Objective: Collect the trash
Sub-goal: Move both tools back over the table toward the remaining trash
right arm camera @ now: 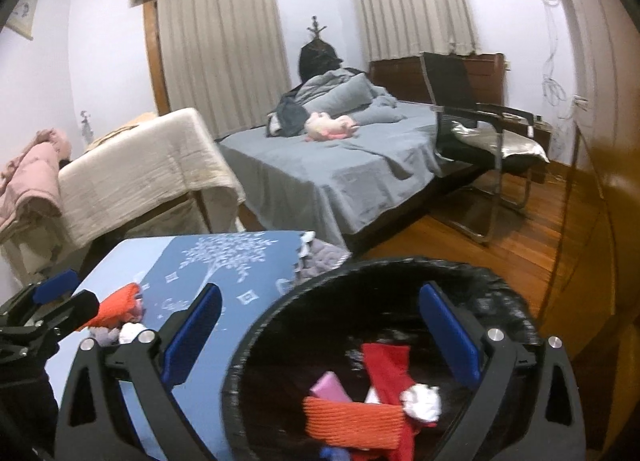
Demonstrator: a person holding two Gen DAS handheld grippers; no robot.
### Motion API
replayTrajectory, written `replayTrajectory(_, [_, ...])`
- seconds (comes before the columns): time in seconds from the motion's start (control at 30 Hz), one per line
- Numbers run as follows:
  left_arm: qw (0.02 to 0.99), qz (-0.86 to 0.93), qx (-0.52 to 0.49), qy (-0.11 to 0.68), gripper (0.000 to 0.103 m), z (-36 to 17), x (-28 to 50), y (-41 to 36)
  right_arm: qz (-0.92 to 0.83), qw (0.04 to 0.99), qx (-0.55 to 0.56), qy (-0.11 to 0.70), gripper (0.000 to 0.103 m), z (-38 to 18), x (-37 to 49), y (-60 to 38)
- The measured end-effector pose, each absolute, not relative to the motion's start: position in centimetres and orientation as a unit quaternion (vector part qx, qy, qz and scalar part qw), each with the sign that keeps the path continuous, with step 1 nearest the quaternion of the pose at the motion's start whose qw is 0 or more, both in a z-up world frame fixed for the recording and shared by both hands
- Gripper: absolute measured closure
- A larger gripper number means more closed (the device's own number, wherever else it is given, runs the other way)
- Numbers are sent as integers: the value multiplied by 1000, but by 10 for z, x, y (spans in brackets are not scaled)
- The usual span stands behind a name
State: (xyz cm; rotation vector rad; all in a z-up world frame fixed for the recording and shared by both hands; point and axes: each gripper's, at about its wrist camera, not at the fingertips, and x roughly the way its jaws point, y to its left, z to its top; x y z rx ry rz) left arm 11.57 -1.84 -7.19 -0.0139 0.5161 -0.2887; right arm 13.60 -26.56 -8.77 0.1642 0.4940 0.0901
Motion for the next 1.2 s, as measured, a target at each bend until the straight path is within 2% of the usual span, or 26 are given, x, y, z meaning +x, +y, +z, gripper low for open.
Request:
replayTrajectory(0.6, [953,18,-1,301,10,-137,97,123,158,942,40,294,6,-133,174,-127])
replayTrajectory(1.2, [944,72,-34,320,11,-163,112,183,204,915,10,349,6,-181,207,-42])
